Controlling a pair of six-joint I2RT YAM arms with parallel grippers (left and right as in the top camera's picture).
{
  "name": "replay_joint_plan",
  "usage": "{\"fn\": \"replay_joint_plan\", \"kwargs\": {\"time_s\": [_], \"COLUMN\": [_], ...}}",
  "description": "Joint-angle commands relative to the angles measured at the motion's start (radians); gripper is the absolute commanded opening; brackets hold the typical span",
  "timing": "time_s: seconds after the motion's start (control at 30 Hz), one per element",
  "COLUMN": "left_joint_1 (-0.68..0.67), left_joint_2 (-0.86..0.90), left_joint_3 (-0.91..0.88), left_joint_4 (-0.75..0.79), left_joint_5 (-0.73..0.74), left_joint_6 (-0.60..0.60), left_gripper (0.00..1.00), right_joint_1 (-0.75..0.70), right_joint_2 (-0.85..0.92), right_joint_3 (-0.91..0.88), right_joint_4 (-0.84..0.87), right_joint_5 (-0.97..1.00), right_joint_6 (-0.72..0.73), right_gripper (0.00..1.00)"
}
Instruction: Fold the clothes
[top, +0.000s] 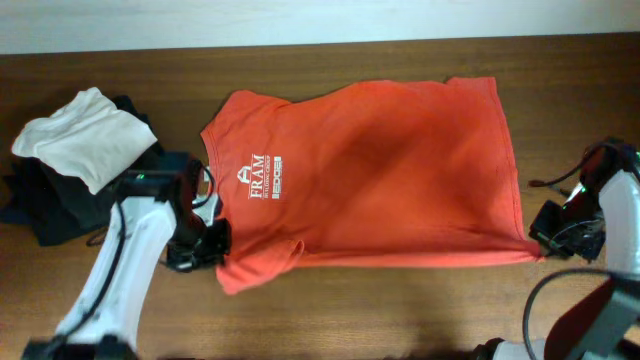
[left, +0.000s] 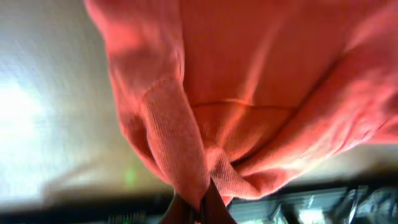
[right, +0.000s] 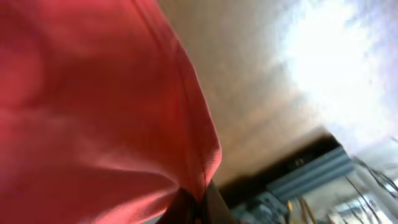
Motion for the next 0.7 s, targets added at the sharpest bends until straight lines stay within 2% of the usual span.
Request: {"fn": "replay_joint_plan", "kwargs": {"time_s": [0.0,0.1,0.27,0.33,0.53,0.57,0.6,0.63,0.67], "left_joint_1": [0.022,0.021,0.03,0.03,0.032,0.032,0.032,0.032,0.032], "left_joint_2": [-0.046,-0.011,0.096,0.134,0.233,0.24,0.243,0.244,0.244], "left_joint_3": [-0.005,-0.007,-0.007,-0.007,-0.007,-0.007,-0.007,-0.007,-0.007], "left_joint_4": [0.136,0.237,0.428,0.505,0.713,0.727,0.738,0.743,0.745], "left_joint_5": [-0.011,-0.011,-0.011,-0.001,0.005,0.005,0.004,0.004,0.004], "left_joint_6": [-0.072,-0.086,-0.189,-0.189,-0.223,-0.222,-0.222,-0.222,-0.222], "left_gripper": [0.01,0.0,0.01,0.0,0.01,0.06,0.13,0.31,0.58], "right_joint_1": [0.037,0.077,0.134,0.139,0.139,0.139,0.139,0.139,0.139], "right_joint_2": [-0.008,0.009,0.053,0.065,0.106,0.116,0.124,0.133,0.146], "right_joint_3": [-0.004,-0.004,-0.004,-0.004,-0.004,-0.004,-0.004,-0.004,-0.004], "right_joint_4": [0.105,0.199,0.389,0.443,0.597,0.611,0.62,0.628,0.63], "right_joint_5": [-0.064,-0.073,-0.072,-0.073,-0.081,-0.089,-0.1,-0.107,-0.109], "right_joint_6": [0.002,-0.006,-0.006,-0.005,-0.005,-0.005,-0.005,-0.006,-0.006], "right_gripper": [0.04,0.04,0.05,0.1,0.1,0.13,0.21,0.31,0.54]}}
